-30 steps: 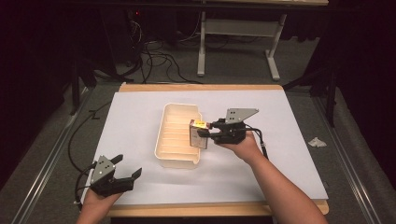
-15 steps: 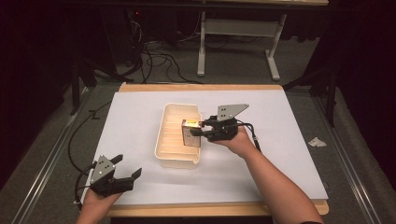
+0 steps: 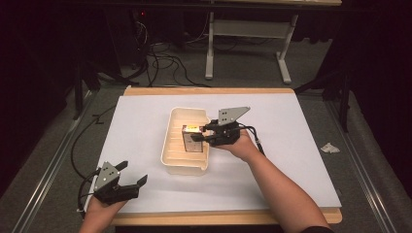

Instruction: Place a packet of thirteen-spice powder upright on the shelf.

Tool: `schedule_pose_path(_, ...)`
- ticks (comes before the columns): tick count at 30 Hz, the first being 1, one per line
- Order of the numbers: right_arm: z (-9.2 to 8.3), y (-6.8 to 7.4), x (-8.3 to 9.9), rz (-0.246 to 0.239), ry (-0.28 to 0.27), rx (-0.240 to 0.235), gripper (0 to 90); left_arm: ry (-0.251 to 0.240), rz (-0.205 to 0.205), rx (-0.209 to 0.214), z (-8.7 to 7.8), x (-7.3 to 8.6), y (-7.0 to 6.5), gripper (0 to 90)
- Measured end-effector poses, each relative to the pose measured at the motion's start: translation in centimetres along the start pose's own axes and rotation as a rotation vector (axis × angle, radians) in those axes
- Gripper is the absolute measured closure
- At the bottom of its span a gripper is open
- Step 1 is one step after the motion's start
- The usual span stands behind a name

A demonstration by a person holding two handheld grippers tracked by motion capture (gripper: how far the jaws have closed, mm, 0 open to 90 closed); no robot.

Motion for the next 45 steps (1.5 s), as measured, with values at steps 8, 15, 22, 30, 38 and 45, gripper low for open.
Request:
schedule_pose_path(8, 0.9, 0.2, -0.6, -0.019, 0.001, -0.008, 68.5, 0.005, 0.004, 0.001, 0.0, 0.0, 0.0, 14.9)
schedule_pose_path(15, 1.2, 0.2, -0.5, -0.017, 0.008, -0.004, 68.5, 0.005, 0.004, 0.001, 0.0, 0.0, 0.0, 14.9)
schedule_pose_path(22, 1.5, 0.2, 0.0, -0.016, 0.026, -0.006, 68.4, 0.007, 0.004, 0.002, 0.0, 0.1, 0.0, 14.8)
schedule_pose_path(30, 2.0, 0.4, 1.0, -0.006, 0.041, -0.001, 68.4, 0.006, 0.002, 0.003, 0.0, 0.1, 0.0, 14.9)
schedule_pose_path(38, 2.5, 0.5, 1.5, 0.001, 0.058, 0.013, 68.4, 0.008, 0.004, 0.004, 0.0, 0.1, 0.0, 14.8)
schedule_pose_path(45, 2.7, 0.7, 2.4, 0.019, 0.078, 0.037, 68.4, 0.01, 0.005, 0.005, 0.0, 0.1, 0.0, 14.8)
Point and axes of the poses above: each handheld gripper's, and its own axes: z roughly forward along the jaws, x roughly out of its underside, y roughly to its left, the point moved 3 cm from there along z, roughly forward along the jaws, and after that the axes turned 4 degrees about x, right-handed, at the moved point
